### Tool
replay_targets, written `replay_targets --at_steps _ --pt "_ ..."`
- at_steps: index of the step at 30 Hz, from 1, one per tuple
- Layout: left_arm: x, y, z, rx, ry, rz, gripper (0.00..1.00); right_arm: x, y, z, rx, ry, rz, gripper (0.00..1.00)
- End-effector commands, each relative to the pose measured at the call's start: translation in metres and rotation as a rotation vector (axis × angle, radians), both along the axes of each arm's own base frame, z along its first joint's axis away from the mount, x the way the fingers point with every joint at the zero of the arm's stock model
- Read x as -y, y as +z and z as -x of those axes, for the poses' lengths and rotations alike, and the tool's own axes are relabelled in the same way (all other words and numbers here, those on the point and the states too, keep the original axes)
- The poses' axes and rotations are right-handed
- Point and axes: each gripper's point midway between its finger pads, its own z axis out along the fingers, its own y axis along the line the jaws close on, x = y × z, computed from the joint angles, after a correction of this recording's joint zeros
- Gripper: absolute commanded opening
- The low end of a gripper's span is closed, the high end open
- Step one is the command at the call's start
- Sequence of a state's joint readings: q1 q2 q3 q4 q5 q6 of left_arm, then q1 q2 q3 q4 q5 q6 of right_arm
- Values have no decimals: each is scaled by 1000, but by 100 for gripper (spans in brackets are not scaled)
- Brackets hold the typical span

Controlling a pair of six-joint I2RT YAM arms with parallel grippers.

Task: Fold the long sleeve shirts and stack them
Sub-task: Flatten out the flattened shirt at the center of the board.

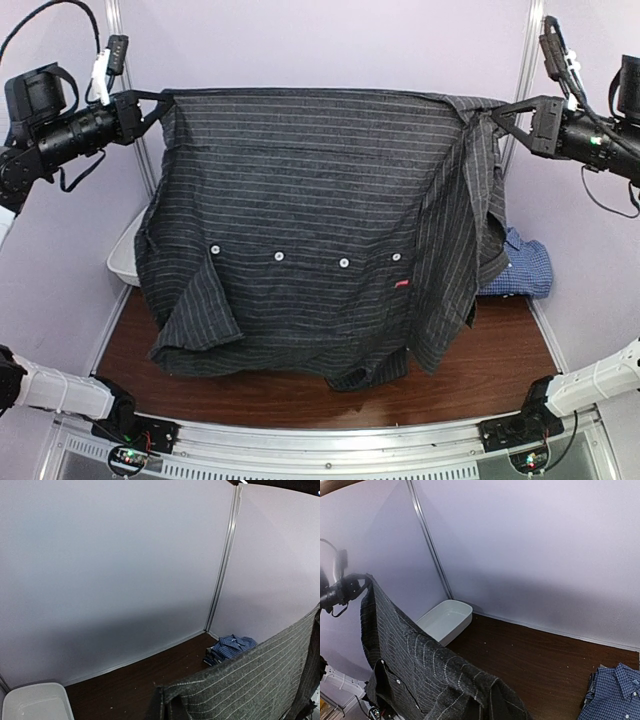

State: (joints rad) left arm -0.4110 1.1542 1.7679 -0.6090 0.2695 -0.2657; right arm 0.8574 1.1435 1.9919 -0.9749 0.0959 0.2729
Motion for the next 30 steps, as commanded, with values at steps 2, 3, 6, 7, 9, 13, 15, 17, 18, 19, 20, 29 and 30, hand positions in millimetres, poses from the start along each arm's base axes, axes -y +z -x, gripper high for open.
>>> replay_targets --at_steps 2,3,6,7,9,13,15,17,18,19,20,29,30 --pt "-18 12 -29 40 154 -19 0 27 14 -23 42 -208 19 0" --pt "-17 12 -34 40 159 -24 0 26 15 -27 45 -221 26 0" --pt "-13 13 -46 37 163 -29 0 21 18 -37 50 -247 41 0" --pt "-12 15 -49 39 166 -28 0 21 20 -40 53 -259 44 0" --pt "-8 19 -52 43 151 -26 0 18 23 -45 60 -263 52 0" --pt "6 26 -35 75 38 -32 0 5 22 -41 52 -190 48 0" --pt "9 26 -19 97 -17 -28 0 -3 19 -31 39 -110 37 0" --pt "11 29 2 120 -79 -21 0 -10 16 -17 20 -22 21 0" --pt "12 32 15 133 -116 -15 0 -14 15 -8 10 27 12 0" --pt "12 34 27 140 -146 -8 0 -16 13 0 -4 71 3 0" --pt "11 36 41 148 -173 0 0 -18 11 9 -18 117 -10 0" --pt "-16 62 130 224 -238 94 0 -6 18 63 -39 295 -137 0" --pt "-18 62 131 224 -234 99 0 -5 20 65 -32 300 -148 0"
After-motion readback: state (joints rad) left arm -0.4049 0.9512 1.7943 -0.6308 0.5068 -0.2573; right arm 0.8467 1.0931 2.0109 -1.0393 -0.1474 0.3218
